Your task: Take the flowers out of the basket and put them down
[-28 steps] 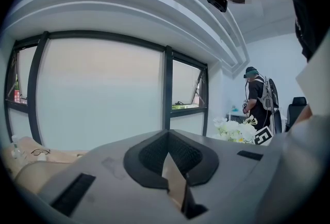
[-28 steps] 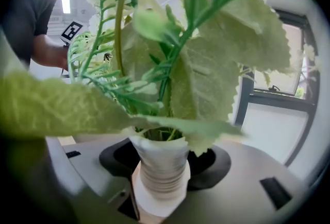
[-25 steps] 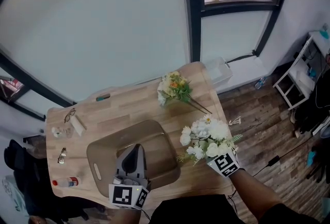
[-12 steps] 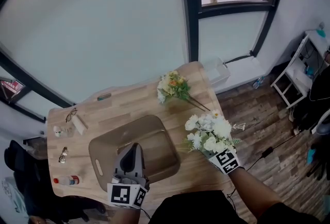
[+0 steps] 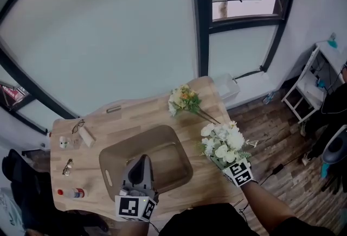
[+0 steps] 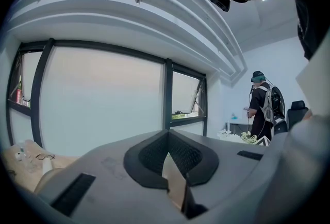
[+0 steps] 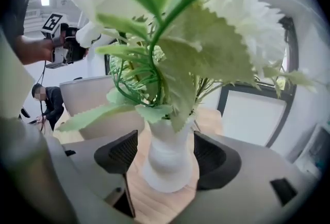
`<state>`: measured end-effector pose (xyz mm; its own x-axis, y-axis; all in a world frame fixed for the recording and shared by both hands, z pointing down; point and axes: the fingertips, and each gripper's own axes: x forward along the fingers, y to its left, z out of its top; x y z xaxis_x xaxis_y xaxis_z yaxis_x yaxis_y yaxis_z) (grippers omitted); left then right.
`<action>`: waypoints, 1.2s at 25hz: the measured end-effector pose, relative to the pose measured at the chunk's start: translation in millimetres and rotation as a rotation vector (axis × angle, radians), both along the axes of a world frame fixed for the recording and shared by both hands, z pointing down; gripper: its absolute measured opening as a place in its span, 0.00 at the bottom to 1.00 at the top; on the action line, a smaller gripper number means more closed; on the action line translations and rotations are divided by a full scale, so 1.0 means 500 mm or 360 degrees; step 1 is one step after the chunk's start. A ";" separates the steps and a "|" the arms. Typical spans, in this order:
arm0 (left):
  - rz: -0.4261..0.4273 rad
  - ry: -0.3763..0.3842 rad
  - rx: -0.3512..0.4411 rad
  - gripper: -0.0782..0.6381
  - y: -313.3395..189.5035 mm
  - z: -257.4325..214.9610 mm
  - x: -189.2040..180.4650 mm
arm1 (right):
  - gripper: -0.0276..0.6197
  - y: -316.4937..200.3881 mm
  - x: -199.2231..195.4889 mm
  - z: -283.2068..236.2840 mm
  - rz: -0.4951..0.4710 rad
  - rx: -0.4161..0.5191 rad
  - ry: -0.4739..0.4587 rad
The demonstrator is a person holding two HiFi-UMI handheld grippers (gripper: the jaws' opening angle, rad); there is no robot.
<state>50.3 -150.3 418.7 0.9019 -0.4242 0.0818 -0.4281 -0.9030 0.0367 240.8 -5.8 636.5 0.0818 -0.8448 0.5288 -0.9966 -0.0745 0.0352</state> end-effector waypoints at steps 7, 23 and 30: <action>0.0056 0.0011 0.0000 0.11 0.017 -0.005 -0.003 | 0.56 0.035 -0.004 -0.024 0.0090 0.0054 0.0002; 0.0206 -0.0040 -0.0069 0.11 0.105 0.072 -0.008 | 0.18 0.177 -0.042 -0.192 0.0213 0.0328 0.0068; 0.0198 -0.0057 -0.0085 0.11 0.113 0.089 -0.011 | 0.08 0.202 -0.015 -0.215 0.0338 0.0392 -0.0059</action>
